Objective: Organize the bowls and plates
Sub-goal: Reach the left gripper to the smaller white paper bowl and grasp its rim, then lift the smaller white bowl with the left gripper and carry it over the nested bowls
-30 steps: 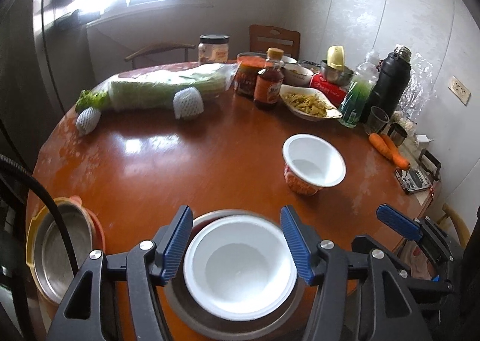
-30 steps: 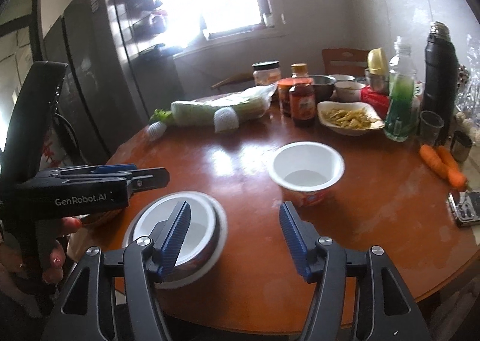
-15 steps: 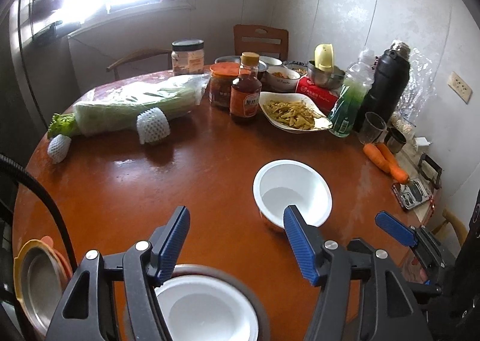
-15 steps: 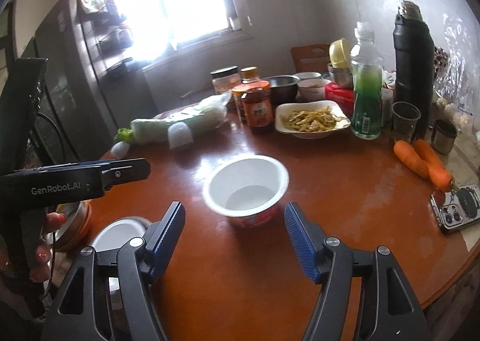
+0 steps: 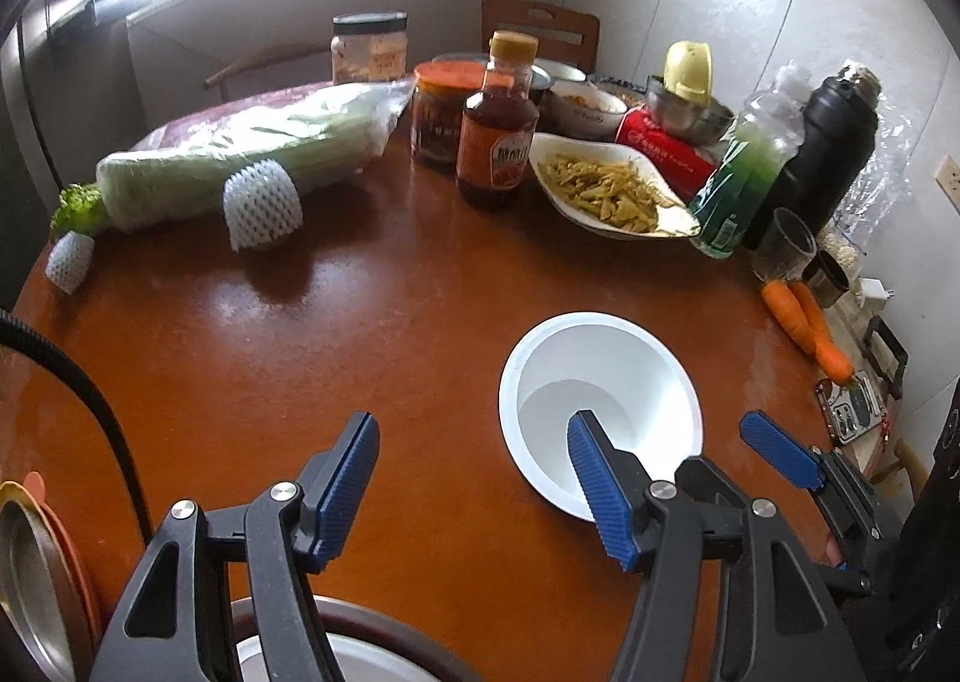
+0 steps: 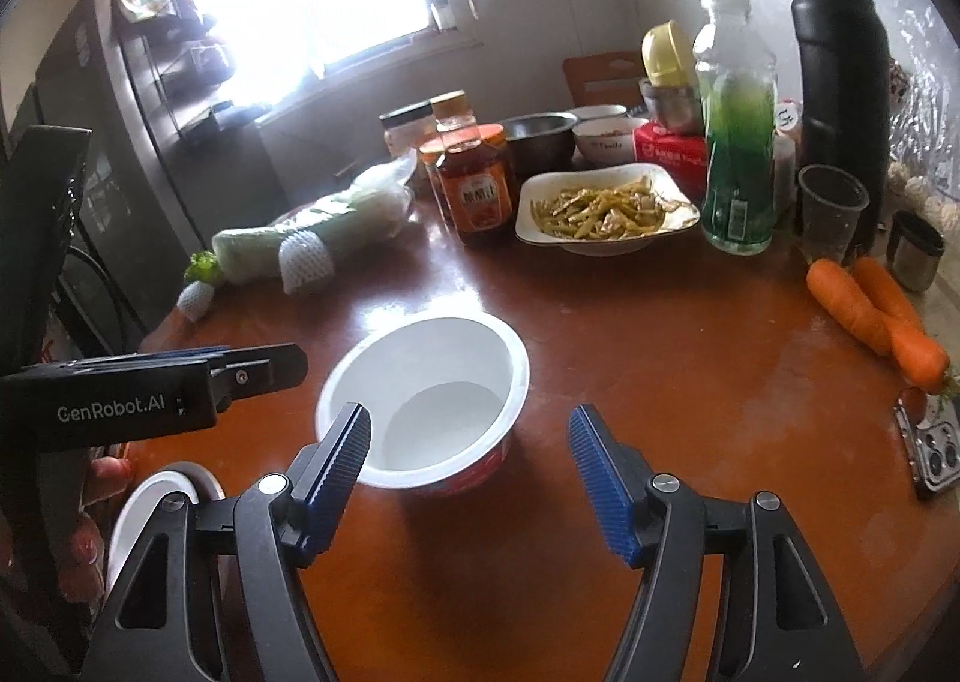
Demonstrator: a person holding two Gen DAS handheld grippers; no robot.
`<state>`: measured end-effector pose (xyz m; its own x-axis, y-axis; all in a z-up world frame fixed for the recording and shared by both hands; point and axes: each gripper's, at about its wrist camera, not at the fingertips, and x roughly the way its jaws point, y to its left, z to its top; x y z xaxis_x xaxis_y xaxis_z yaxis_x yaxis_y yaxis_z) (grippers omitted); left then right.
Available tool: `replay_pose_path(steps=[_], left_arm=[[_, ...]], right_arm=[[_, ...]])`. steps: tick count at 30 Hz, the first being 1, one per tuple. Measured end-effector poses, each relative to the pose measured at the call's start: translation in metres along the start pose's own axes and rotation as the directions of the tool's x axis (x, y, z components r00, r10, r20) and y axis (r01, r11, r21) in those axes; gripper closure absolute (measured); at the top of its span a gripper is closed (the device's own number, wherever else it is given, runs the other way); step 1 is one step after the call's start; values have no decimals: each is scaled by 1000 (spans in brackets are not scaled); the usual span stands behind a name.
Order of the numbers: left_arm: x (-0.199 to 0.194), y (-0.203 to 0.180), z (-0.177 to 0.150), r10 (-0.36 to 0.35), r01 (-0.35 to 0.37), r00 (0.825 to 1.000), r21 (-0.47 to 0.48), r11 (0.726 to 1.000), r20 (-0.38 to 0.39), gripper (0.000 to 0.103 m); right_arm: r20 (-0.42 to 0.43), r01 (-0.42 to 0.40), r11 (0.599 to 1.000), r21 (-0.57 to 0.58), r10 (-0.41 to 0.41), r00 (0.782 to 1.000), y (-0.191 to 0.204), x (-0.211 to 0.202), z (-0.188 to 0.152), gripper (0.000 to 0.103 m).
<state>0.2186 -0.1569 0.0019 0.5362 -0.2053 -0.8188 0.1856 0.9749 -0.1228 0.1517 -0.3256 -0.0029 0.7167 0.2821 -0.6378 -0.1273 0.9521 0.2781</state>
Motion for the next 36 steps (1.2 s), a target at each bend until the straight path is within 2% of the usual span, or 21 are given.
replay_pose_path(steps=[8, 15, 20, 22, 25, 27, 30, 36], left_arm=[[21, -5, 3, 7, -7, 999, 5, 1000, -44, 38], [33, -7, 3, 6, -5, 998, 7, 1000, -61, 38], [43, -7, 2, -10, 10, 996, 4, 1000, -90, 38], [45, -7, 0, -16, 16, 995, 7, 1000, -102, 43], [50, -8, -2, -32, 34, 992, 10, 999, -124, 56], [52, -7, -4, -56, 57, 988, 5, 998, -142, 66], [50, -6, -7, -68, 69, 987, -2, 998, -143, 67], [25, -2, -7, -80, 80, 993, -5, 997, -86, 67]], right_arm=[[-46, -11, 1000, -14, 10, 999, -6, 28, 2, 33], [-65, -37, 999, -38, 35, 997, -3, 37, -2, 45], [-75, -55, 997, -48, 51, 996, 3, 39, -5, 49], [-75, -55, 997, -54, 51, 996, 5, 38, -5, 49], [-83, -82, 996, -44, 78, 993, 7, 39, -6, 52], [-85, -92, 995, -49, 87, 993, 10, 39, -8, 59], [-88, -93, 993, -68, 87, 992, 17, 38, -9, 61], [-71, -94, 992, -89, 87, 994, 27, 28, -7, 62]])
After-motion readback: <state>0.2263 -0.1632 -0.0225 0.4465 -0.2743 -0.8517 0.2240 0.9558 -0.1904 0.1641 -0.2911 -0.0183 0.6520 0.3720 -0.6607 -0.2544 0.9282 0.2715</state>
